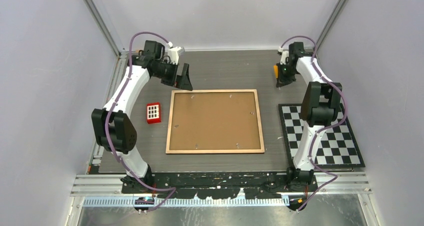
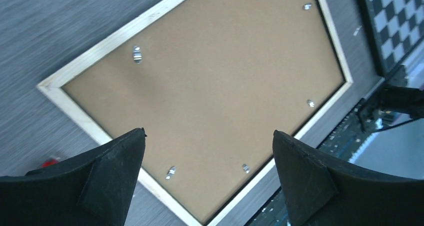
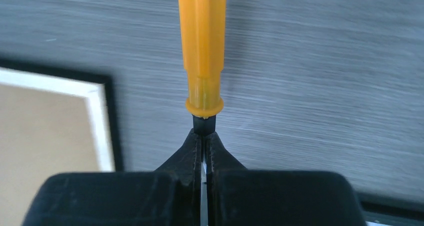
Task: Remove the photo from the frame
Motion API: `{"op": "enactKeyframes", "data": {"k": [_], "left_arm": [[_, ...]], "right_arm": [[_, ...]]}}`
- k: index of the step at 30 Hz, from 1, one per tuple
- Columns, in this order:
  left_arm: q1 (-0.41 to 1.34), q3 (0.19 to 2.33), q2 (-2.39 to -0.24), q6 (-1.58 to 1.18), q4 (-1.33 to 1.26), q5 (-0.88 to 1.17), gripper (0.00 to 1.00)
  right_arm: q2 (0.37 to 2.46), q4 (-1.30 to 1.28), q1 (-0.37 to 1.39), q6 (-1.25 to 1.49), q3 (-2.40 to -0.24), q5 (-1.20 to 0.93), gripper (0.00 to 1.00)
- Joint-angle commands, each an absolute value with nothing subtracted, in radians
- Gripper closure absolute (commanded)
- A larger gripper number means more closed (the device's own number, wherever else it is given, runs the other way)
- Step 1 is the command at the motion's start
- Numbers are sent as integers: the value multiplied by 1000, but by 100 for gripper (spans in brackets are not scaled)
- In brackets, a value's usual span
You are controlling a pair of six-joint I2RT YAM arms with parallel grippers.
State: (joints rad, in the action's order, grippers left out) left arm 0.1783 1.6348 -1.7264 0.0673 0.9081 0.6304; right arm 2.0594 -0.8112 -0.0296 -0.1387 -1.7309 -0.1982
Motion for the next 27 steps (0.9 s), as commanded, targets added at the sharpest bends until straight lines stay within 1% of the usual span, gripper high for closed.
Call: {"op": "enactKeyframes", "data": {"k": [1,10,12,15,19,23,27], "left_arm": [[178,1629,-1651,118,921,520,0],[178,1602,-1635,157,938,442,0],[178,1593,-1634,170,935,437,0],[178,1569,-1631,174,925,431,0],[178,1555,-1634,177,931,434,0],[178,1568,-1646,193,956,436,0],[178,1571,-1648,202,961,439,0]], "right_arm": [[2126,-906,-86,-139,-1826,-80,100],[2235,-963,-127,-170,-1897,23,99],[2246,-966,-130,-178,-1898,40,98],[2255,-968,-132,-188,-1897,53,94],[2255,-970,-135,-190,-1896,56,86],[2256,-969,-136,-192,-1897,57,83],[2254,-967,-137,-193,-1899,54,78]]}}
